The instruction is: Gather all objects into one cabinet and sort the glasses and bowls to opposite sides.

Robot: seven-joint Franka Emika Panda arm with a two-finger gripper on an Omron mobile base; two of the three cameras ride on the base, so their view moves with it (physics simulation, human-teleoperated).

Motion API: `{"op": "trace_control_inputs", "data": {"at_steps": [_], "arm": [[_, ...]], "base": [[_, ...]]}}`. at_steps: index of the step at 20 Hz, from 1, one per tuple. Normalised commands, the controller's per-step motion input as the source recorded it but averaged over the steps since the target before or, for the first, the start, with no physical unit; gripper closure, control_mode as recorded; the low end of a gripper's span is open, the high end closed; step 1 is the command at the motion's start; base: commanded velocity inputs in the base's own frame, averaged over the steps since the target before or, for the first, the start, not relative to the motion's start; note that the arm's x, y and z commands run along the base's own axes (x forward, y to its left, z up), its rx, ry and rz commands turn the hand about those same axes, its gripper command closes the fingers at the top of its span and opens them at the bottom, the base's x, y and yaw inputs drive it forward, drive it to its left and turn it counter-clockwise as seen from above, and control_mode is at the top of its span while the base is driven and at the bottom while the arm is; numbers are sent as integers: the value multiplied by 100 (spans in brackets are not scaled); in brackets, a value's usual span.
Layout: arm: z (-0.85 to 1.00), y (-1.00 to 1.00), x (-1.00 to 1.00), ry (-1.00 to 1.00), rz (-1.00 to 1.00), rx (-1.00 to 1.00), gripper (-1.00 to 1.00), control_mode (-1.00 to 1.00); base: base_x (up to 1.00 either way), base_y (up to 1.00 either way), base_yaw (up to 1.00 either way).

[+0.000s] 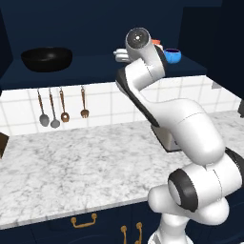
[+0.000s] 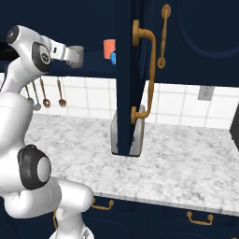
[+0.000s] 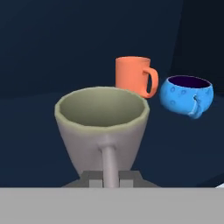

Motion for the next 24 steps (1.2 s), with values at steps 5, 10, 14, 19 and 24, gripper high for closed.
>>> {"op": "trace_control_inputs", "data": {"at_steps": [5,10,14,19,24], "arm": [[0,-49,6,1,-6,0,100,-100],[0,-46,8,0,-1,0,100,-100],[0,-28,20,0,0,0,100,-100],[0,-24,15,0,0,0,100,-100],[0,-15,9,0,0,0,100,-100]], "base": [[0,0,0],[0,0,0],[0,0,0],[0,0,0],[0,0,0]]}}
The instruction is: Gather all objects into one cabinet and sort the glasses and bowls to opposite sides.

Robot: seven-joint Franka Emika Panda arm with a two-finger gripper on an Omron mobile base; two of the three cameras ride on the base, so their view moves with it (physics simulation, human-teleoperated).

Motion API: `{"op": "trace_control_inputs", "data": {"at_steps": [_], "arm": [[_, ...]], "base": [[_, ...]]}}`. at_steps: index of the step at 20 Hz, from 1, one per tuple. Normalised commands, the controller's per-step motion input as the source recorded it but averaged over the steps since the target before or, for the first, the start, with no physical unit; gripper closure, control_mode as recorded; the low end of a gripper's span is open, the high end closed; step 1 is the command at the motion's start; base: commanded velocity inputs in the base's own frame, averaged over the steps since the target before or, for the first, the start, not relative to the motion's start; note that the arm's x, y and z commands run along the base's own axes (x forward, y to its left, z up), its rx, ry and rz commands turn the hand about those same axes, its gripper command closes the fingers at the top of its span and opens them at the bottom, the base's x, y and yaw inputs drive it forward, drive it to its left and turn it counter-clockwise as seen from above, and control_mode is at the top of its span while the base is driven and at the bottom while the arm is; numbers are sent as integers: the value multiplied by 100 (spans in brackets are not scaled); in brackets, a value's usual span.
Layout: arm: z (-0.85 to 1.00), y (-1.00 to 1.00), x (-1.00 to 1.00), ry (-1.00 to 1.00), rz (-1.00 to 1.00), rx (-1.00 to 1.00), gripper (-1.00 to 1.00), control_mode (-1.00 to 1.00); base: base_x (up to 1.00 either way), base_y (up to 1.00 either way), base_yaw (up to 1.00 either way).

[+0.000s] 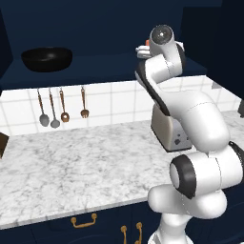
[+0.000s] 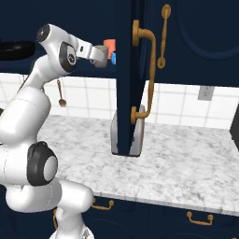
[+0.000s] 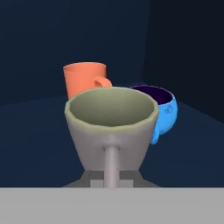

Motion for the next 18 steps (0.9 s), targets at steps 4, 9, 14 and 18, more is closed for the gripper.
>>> {"op": "trace_control_inputs", "data": {"at_steps": [4,9,14,18], "arm": [[-3,-5,5,0,0,0,100,-100],[-15,0,0,0,0,0,100,-100],[0,0,9,0,0,0,100,-100],[0,-1,14,0,0,0,100,-100]], "base": [[0,0,0],[0,0,0],[0,0,0],[0,0,0]]}}
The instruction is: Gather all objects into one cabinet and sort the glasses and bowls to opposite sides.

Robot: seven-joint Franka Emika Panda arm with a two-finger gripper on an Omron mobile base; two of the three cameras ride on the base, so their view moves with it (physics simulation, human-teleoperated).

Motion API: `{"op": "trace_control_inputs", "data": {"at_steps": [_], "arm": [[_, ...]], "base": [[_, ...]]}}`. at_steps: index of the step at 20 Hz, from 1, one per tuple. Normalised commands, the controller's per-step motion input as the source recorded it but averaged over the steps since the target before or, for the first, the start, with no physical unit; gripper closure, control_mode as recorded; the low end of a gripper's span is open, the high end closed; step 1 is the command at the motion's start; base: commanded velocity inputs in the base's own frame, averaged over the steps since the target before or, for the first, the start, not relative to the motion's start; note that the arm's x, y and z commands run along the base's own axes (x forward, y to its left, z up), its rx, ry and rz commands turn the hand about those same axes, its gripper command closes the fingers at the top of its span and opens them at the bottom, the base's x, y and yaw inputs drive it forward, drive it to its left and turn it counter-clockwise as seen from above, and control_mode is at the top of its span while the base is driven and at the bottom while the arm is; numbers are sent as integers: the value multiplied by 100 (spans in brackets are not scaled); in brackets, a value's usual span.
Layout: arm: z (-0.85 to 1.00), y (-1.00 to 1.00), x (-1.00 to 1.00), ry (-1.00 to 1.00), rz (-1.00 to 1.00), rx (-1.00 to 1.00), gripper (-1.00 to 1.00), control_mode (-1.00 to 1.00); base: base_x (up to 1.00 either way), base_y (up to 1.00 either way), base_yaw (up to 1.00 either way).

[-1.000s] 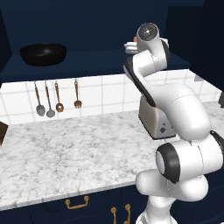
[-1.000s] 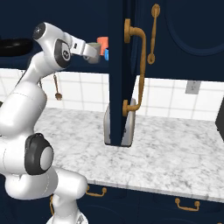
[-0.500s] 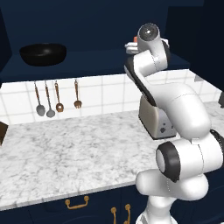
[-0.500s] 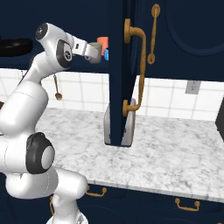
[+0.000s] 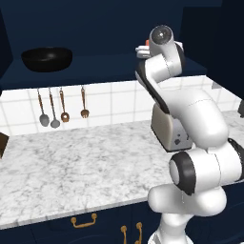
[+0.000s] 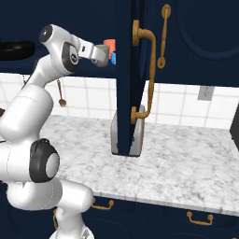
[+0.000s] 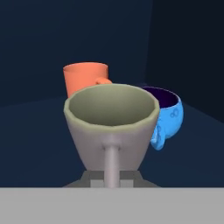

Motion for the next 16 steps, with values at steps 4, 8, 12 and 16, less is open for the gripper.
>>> {"op": "trace_control_inputs", "data": {"at_steps": [4,8,12,16], "arm": [[0,-1,5,0,0,0,100,-100],[0,-4,0,0,0,0,100,-100],[0,0,0,0,0,0,100,-100],[0,0,0,0,0,0,-100,-100]], "base": [[0,0,0],[0,0,0],[0,0,0],[0,0,0]]}}
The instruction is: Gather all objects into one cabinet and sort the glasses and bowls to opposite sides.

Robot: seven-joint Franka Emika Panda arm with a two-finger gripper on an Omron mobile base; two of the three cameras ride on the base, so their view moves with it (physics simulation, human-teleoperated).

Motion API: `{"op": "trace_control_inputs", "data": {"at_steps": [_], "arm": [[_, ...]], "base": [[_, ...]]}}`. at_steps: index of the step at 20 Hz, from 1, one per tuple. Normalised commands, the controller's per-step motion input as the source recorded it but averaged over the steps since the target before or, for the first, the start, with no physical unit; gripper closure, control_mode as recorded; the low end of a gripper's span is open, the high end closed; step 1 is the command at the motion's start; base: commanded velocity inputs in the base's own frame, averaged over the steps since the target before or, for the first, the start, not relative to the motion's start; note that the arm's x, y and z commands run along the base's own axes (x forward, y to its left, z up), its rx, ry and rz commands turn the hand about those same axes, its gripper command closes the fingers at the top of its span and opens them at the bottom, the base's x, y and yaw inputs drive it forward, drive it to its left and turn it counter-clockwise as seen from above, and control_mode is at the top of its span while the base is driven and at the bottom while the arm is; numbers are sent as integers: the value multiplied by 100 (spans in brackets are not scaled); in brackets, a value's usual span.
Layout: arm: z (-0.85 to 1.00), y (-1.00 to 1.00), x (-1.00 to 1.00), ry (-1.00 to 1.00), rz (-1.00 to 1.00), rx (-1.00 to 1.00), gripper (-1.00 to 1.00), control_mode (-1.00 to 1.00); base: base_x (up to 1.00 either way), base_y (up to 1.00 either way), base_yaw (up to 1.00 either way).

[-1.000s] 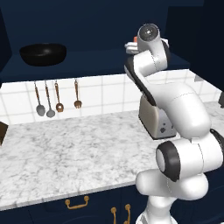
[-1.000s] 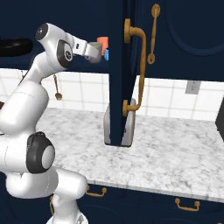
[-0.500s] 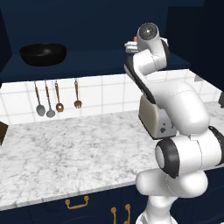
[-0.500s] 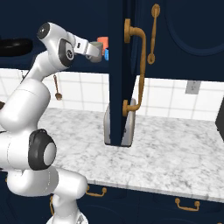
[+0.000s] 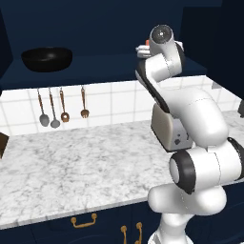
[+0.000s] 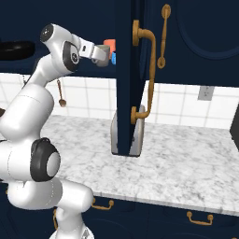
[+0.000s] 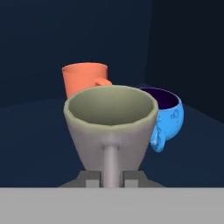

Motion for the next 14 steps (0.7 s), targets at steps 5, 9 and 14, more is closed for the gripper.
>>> {"op": "trace_control_inputs", "data": {"at_steps": [5,9,14], "arm": [[0,0,0,0,0,0,-100,-100],[0,0,-14,0,0,0,-100,-100],[0,5,-66,-1,1,0,-100,-100]], "base": [[0,0,0],[0,0,0],[0,0,0]]}}
